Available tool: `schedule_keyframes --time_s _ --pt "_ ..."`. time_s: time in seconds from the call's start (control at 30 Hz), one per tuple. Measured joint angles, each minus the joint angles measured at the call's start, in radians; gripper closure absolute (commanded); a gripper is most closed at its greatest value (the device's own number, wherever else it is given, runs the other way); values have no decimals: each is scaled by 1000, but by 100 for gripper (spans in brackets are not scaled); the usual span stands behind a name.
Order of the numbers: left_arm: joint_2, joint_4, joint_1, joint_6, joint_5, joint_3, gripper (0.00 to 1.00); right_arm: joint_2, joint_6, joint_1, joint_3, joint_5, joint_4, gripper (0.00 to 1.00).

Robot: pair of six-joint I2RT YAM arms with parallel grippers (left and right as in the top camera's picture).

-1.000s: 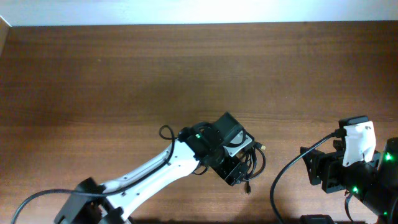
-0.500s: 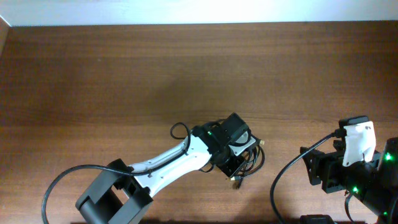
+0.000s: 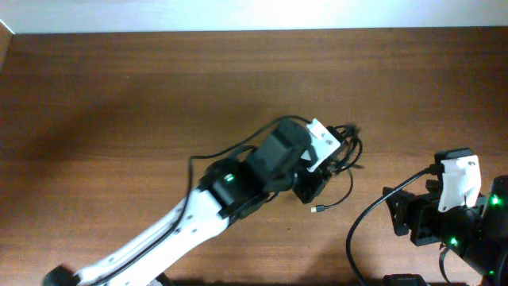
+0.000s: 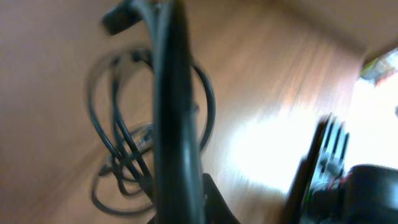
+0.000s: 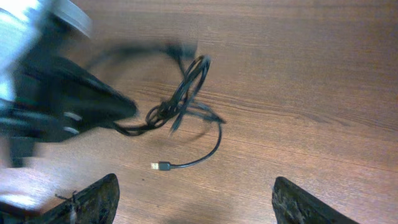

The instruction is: Untangle cables

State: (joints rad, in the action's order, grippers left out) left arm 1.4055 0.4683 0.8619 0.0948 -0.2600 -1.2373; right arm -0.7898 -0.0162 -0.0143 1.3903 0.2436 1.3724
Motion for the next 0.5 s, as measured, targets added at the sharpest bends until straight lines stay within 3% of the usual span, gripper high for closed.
schedule_keyframes --time_s 0.23,0.5 --pt "-128 -98 0 0 -9 -5 100 0 13 0 0 8 5 14" --pt "-138 -167 0 1 -176 -5 100 0 16 0 0 8 -25 11"
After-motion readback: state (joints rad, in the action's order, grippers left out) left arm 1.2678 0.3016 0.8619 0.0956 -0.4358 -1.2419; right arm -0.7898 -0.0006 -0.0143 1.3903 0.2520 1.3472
